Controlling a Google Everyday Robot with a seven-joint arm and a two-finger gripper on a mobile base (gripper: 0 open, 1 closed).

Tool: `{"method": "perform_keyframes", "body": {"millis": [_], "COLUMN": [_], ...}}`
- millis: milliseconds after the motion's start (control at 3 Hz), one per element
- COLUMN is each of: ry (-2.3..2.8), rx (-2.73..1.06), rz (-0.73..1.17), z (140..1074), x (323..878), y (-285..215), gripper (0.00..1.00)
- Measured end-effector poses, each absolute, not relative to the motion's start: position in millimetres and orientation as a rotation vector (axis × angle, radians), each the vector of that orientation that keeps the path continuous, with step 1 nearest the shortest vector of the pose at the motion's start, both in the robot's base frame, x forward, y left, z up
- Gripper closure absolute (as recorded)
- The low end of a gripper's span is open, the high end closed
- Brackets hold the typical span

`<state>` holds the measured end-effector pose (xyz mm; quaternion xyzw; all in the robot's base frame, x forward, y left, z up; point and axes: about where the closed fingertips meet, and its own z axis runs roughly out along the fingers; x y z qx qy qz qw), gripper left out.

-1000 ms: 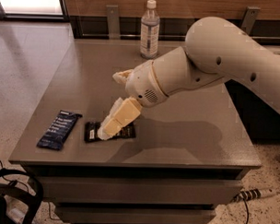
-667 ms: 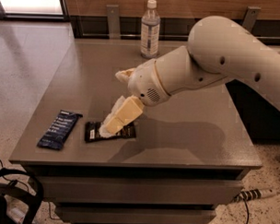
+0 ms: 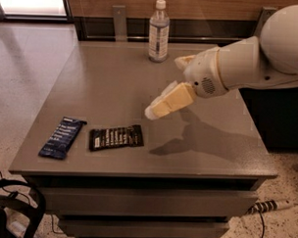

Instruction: Move rxbar chocolate near rxbar blueberry

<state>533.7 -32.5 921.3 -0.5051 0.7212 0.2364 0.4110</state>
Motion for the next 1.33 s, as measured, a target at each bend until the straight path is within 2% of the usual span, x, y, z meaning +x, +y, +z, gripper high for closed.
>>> {"method": "perform_keyframes", "body": {"millis": [667, 1333], "ry": [1.811, 1.807], "rx": [-1.010, -0.895], "rz": [0.328, 0.231], "z": [976, 992], "x": [579, 604], "y": [-145, -194], "gripper": [0.00, 0.00]}}
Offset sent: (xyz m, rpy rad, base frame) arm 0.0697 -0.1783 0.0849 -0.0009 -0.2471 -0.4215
